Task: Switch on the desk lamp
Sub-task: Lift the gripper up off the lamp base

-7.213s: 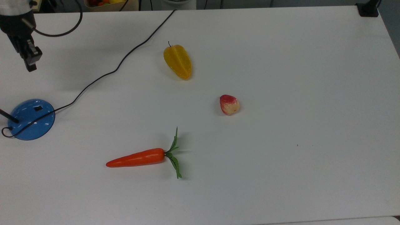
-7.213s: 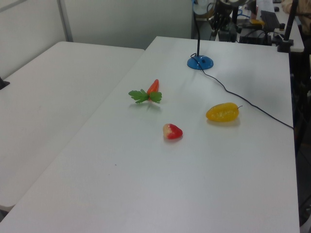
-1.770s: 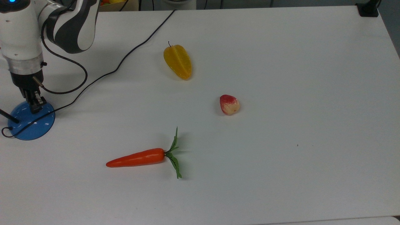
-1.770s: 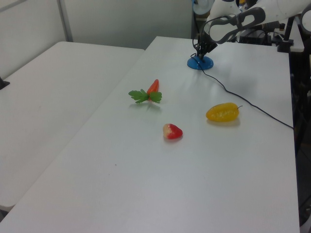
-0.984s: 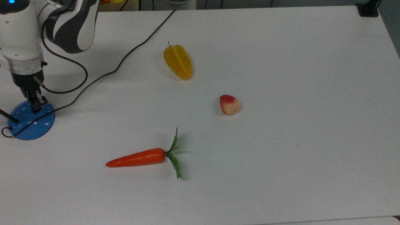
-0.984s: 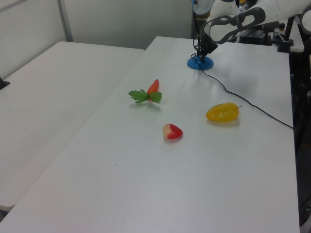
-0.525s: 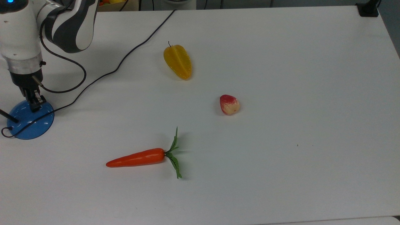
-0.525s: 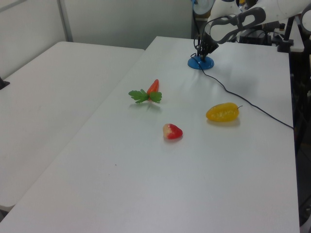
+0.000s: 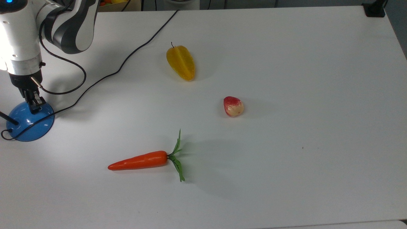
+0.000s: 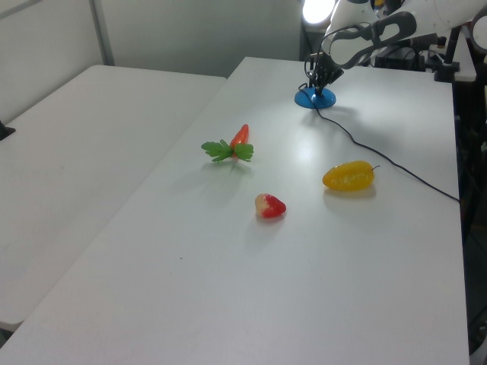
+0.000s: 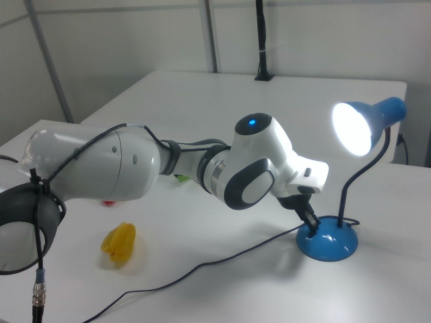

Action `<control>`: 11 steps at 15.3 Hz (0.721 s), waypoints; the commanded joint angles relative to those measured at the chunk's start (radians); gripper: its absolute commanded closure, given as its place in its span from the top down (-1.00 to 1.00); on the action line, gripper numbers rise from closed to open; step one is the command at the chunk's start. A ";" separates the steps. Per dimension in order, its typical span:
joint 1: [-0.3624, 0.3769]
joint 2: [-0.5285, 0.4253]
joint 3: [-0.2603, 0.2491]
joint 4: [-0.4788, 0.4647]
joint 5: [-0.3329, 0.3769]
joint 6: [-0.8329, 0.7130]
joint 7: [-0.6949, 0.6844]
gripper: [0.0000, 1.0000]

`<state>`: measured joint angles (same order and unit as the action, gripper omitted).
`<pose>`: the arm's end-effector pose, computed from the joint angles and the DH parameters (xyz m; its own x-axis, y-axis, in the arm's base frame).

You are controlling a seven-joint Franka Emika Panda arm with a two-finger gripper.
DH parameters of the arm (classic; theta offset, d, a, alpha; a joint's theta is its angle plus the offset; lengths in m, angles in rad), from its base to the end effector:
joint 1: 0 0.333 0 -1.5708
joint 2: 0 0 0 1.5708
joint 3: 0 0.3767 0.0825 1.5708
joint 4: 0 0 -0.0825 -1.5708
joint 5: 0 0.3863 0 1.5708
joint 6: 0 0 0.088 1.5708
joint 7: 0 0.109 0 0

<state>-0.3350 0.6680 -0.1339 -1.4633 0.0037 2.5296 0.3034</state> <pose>0.7184 -0.3343 0.3791 0.6787 -0.6181 0.3967 -0.6596 -0.7505 -0.0408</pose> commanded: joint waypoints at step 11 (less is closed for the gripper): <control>0.060 -0.160 0.028 -0.032 0.004 -0.245 -0.056 -1.00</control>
<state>-0.3158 0.6239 -0.1179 -1.4562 0.0037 2.4540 0.2994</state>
